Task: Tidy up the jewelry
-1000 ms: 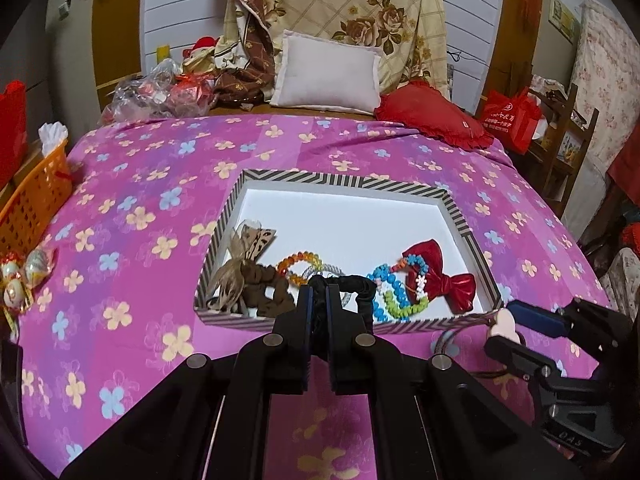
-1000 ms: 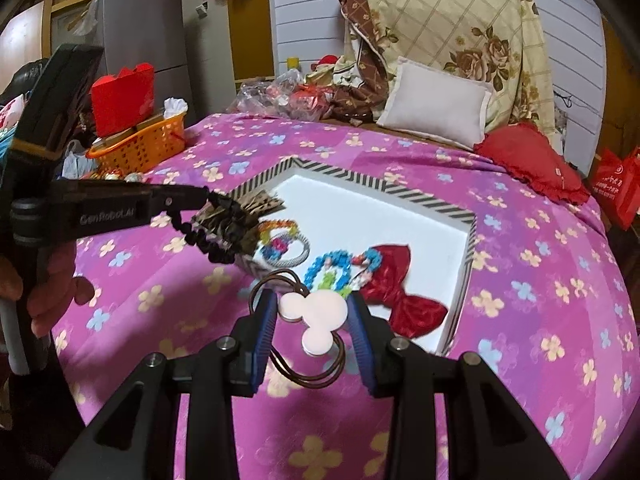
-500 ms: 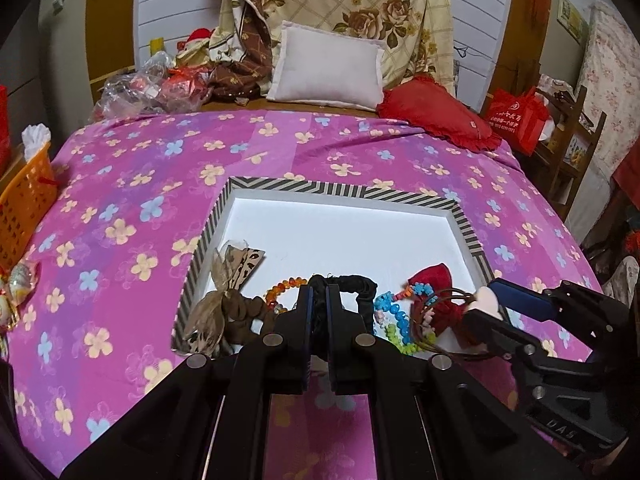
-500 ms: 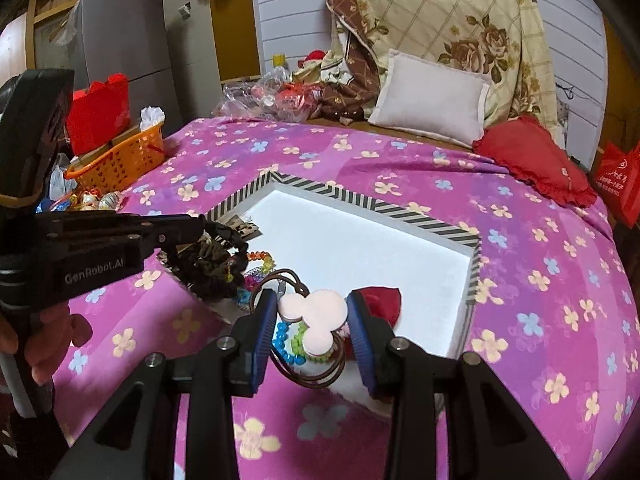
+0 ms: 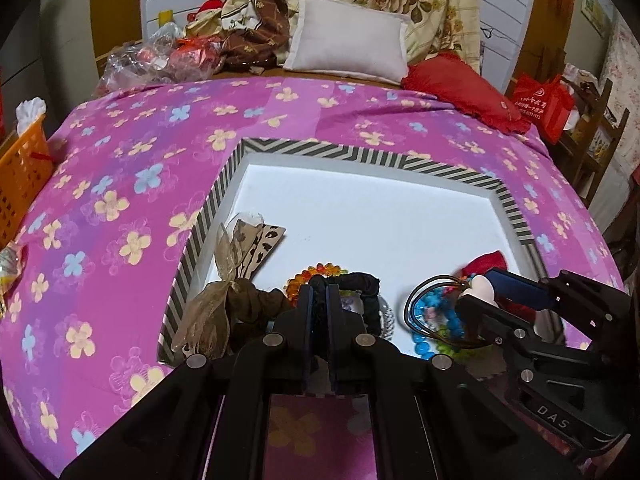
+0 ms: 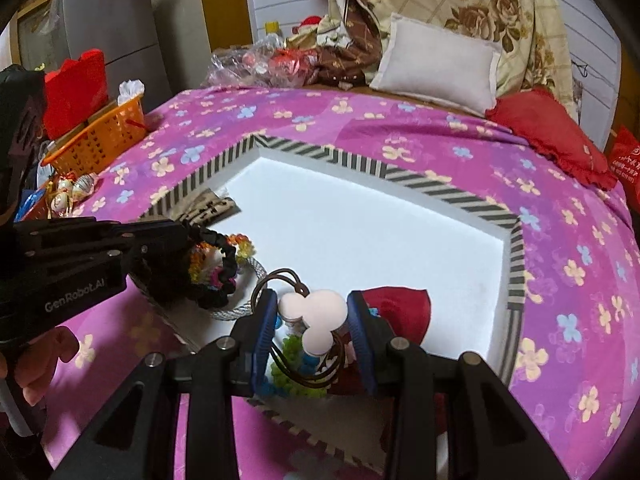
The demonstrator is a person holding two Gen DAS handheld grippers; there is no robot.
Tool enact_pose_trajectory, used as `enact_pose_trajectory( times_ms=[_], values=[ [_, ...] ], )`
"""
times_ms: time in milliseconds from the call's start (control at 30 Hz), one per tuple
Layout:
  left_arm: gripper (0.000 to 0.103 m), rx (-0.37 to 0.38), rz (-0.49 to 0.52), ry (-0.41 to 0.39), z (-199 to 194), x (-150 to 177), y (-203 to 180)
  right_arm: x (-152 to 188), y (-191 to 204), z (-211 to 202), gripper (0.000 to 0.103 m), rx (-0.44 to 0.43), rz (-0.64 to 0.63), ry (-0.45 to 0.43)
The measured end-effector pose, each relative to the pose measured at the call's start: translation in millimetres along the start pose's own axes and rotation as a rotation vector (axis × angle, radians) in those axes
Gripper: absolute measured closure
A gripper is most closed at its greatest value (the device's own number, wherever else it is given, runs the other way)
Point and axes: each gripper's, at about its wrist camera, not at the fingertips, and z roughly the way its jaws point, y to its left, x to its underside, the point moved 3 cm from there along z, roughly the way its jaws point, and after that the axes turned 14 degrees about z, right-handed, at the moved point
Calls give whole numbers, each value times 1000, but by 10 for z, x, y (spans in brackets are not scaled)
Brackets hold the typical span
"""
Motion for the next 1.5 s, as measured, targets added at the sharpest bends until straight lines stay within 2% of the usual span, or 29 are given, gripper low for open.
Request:
enact_pose_trajectory(
  times_ms=[500,533,633,667,733,767,1033,1100,1433,1500],
  values=[
    [103,-8,-41,38,157,116,69,83,-65,211,66,13,27,53],
    [101,-4,-49,40,156,129,79,89,-66,205,65,10,31,53],
    [86,-5,-55,43,131,150,92,95,-65,153,63,1,44,47],
    [81,-11,-52,44,122,153,90,95,-61,123,60,0,48,41],
    [77,-29,-46,41,72,165,87,88,-53,47,53,-5,55,24],
    [76,-36,-44,40,52,166,89,85,-51,17,49,-5,58,19],
    [76,-90,-27,-27,-319,242,2,184,64,-361,37,-2,58,-41],
    [76,-103,-33,-35,-394,280,-6,235,91,-455,31,5,58,-55],
    [76,-145,-43,-66,-792,462,-94,413,63,-853,26,34,111,-115],
    [76,-150,-42,-76,-870,483,-124,445,63,-947,22,47,121,-134]
  ],
)
